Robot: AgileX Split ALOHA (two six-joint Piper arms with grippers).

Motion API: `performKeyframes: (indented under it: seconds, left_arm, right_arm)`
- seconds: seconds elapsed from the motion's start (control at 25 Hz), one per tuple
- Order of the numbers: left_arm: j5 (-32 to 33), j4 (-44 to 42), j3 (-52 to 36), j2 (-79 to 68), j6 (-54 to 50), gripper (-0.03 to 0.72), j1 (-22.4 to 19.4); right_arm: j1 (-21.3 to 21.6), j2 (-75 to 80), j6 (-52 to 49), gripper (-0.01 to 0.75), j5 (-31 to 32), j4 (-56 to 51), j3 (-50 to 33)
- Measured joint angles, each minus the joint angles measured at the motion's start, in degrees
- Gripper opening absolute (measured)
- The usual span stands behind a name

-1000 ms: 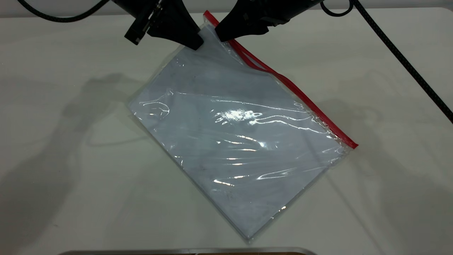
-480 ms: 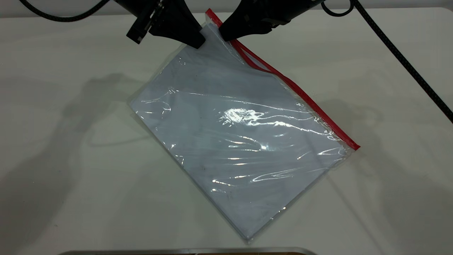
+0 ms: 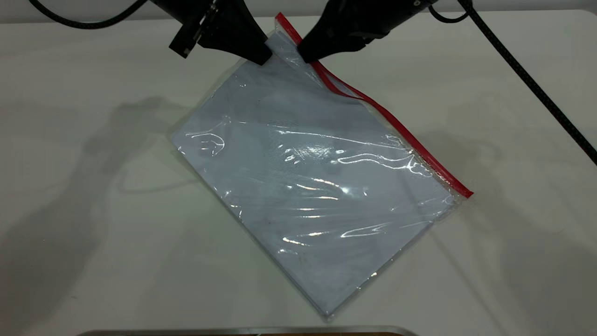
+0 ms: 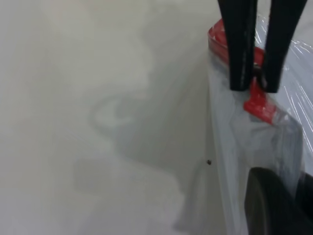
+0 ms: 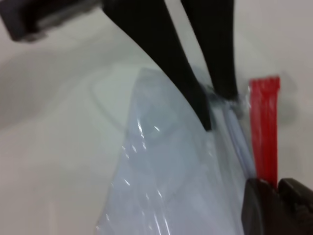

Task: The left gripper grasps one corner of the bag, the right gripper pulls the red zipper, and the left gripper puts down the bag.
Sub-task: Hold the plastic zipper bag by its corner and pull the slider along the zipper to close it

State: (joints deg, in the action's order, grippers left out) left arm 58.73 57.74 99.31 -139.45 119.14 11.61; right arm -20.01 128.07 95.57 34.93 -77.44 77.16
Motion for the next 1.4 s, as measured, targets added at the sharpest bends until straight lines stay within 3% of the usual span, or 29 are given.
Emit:
performKeyframes:
  seconds: [0.44,1.0,1.4]
  left_arm:
    - [-0.8,0.2,0.0,-0.1,-2.0,0.051,0.0]
    - [-1.0,1.3,-0.1,-0.1,-6.4,0.051,-1.0]
    - [-3.6,-0.1,-0.1,-0.1,-10.2,0.051,-1.1]
  right_arm:
    - [-0.3,0.0,-7.9,0.043,-3.5,8.3,0.2]
    - [-0.4,-0.2,-22.9,0.051,-6.3,28.6,0.4]
    - [3.9,-0.2,-35.3,0.057,1.2,40.8,0.4]
